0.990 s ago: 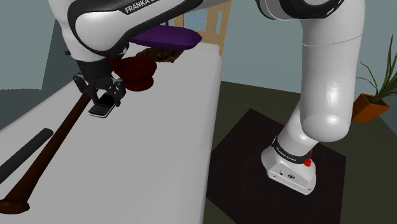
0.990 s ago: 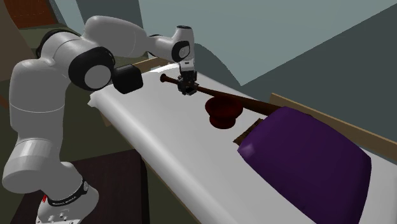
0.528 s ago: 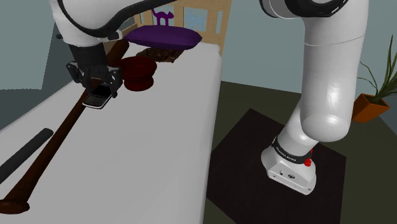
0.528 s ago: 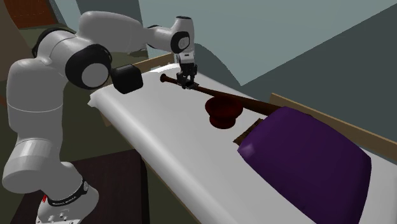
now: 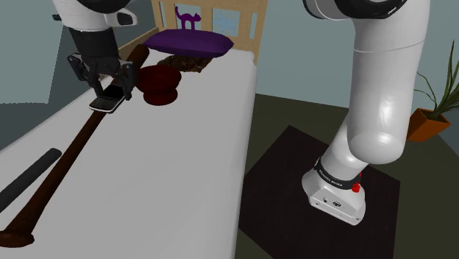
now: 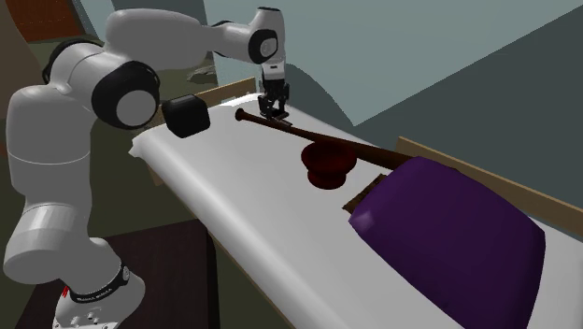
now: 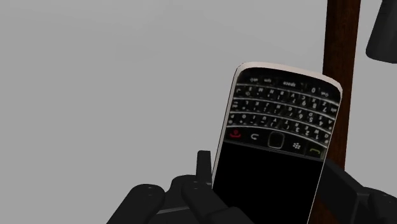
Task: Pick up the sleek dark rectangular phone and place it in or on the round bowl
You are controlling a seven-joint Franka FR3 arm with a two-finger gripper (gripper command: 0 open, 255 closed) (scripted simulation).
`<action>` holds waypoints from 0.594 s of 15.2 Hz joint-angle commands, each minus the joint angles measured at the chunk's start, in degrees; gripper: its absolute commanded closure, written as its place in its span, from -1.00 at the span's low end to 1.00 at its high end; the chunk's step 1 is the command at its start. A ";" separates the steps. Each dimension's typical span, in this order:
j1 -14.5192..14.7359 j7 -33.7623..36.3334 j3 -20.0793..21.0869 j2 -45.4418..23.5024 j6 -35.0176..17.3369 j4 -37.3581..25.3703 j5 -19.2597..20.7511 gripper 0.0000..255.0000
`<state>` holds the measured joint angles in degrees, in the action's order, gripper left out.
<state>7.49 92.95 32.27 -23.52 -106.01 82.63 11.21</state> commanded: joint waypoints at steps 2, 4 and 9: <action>0.36 0.03 0.10 -0.06 2.12 -2.18 -0.02 1.00; -1.44 -2.39 -0.46 -0.02 2.28 -2.36 -0.39 1.00; -5.43 -8.23 -1.96 -0.99 3.24 -4.35 -0.83 1.00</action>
<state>2.84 85.86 30.56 -24.39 -102.82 78.45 10.52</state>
